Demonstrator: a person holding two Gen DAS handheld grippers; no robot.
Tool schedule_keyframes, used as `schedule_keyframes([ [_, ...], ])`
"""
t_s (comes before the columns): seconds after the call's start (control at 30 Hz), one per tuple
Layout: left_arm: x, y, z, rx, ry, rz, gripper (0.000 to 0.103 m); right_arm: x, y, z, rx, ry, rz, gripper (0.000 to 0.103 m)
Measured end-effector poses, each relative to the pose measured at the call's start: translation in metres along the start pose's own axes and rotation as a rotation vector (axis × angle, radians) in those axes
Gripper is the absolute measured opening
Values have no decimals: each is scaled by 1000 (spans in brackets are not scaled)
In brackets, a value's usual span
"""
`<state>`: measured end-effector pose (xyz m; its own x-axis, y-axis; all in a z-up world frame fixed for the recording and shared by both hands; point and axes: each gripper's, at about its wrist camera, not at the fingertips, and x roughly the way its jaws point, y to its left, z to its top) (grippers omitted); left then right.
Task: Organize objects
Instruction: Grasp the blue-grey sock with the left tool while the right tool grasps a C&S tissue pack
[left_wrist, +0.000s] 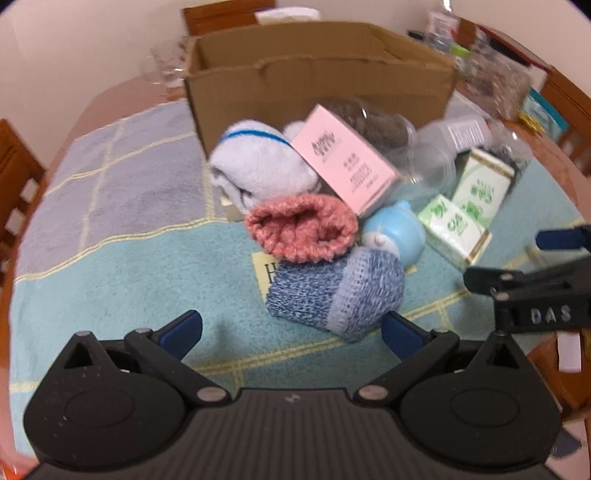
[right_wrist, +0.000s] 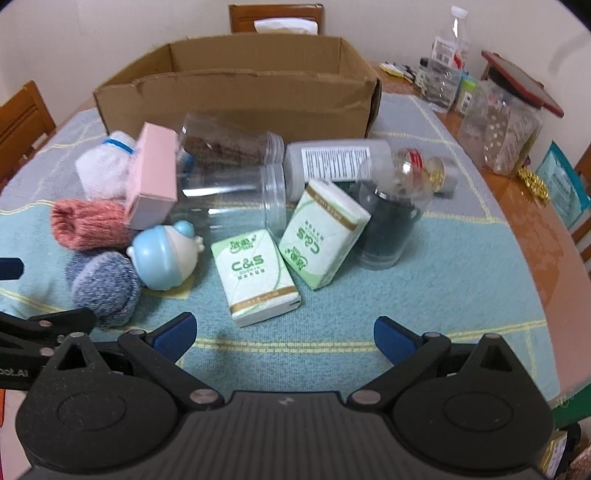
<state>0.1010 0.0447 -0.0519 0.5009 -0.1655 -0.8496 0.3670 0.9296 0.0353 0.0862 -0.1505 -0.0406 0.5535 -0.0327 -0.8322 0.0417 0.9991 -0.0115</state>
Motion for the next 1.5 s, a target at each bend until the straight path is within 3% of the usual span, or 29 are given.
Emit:
schedule_keyframes([
  [0.3,15,3,2,121,16,-86,102,28,-2,-2,34,17,-77,103],
  [0.67,22,5,7,124,36,-163,102,23,-39,-12,180,38,-142,103],
  [0.9,28,5,16,66,27,-226,96,22,-41,-16,174,47,-164,103],
  [1.0,27,1,17,75,-4,-186,85,21,-40,-16,171,52,-154,103],
  [1.07,24,1,16,81,-16,-198,80,18,-36,-18,152,52,-137,103],
  [1.23,16,5,12,103,-29,-195,78,15,-20,-15,113,42,-57,103],
  [1.5,-1,22,-1,129,-19,-220,77,27,-3,2,138,8,-28,103],
])
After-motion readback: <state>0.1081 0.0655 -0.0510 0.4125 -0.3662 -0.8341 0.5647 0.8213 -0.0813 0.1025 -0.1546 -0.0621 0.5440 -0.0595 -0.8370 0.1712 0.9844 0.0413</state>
